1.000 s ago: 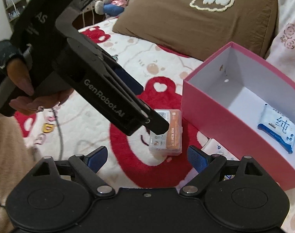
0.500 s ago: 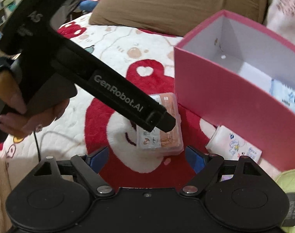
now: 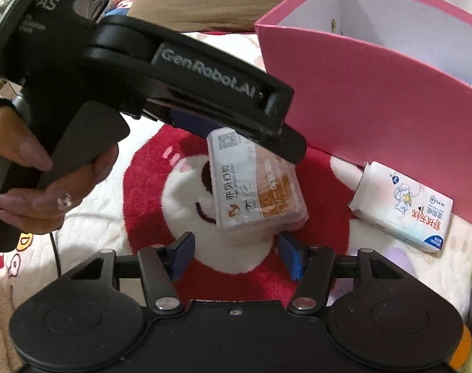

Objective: Organize objects

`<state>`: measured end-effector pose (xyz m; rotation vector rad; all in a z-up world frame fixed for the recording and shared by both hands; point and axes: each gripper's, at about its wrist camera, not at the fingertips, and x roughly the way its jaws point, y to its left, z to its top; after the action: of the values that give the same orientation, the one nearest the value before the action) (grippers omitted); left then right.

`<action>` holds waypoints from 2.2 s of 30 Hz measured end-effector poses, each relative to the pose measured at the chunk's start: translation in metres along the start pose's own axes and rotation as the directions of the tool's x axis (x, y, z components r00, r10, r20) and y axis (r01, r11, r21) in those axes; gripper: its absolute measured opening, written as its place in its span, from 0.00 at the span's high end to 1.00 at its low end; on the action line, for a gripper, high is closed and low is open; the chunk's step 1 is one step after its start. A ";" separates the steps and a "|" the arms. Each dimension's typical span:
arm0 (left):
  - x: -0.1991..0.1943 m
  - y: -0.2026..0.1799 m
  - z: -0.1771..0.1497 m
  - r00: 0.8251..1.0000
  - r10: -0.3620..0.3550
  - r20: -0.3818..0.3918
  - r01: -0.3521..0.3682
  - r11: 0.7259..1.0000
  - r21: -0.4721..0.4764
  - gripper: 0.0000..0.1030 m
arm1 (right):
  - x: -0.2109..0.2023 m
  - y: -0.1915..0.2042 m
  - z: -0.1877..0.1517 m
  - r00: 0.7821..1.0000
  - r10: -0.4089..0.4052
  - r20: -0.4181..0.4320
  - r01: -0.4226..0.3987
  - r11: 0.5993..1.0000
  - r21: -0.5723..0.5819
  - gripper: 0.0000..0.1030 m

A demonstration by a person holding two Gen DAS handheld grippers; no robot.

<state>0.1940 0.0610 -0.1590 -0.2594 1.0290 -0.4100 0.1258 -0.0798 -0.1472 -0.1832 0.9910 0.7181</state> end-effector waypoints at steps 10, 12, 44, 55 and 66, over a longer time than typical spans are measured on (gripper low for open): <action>-0.008 -0.014 -0.013 0.998 0.022 -0.052 -0.020 0.999 0.036 0.37 | -0.001 -0.011 -0.004 1.000 0.009 0.008 -0.010 0.999 0.039 0.37; -0.009 -0.013 -0.016 0.996 0.006 -0.087 -0.005 1.000 0.007 0.38 | -0.003 -0.012 -0.005 1.000 0.000 0.007 -0.001 0.999 0.043 0.37; -0.005 -0.004 -0.028 0.991 -0.082 -0.104 0.058 0.975 -0.215 0.58 | 0.010 -0.004 0.000 0.992 -0.100 0.076 0.095 0.993 0.068 0.07; -0.005 -0.002 -0.034 0.990 -0.082 -0.114 0.052 0.968 -0.244 0.57 | 0.019 -0.003 0.007 0.992 -0.100 0.073 0.097 0.994 0.039 0.06; -0.019 -0.015 -0.041 0.996 -0.035 -0.081 0.019 0.981 -0.193 0.57 | 0.019 0.010 0.013 0.987 -0.128 0.097 0.129 0.992 -0.003 0.06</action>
<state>0.1468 0.0551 -0.1587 -0.4326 1.1501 -0.3480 0.1354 -0.0578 -0.1538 -0.2162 0.8760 0.6081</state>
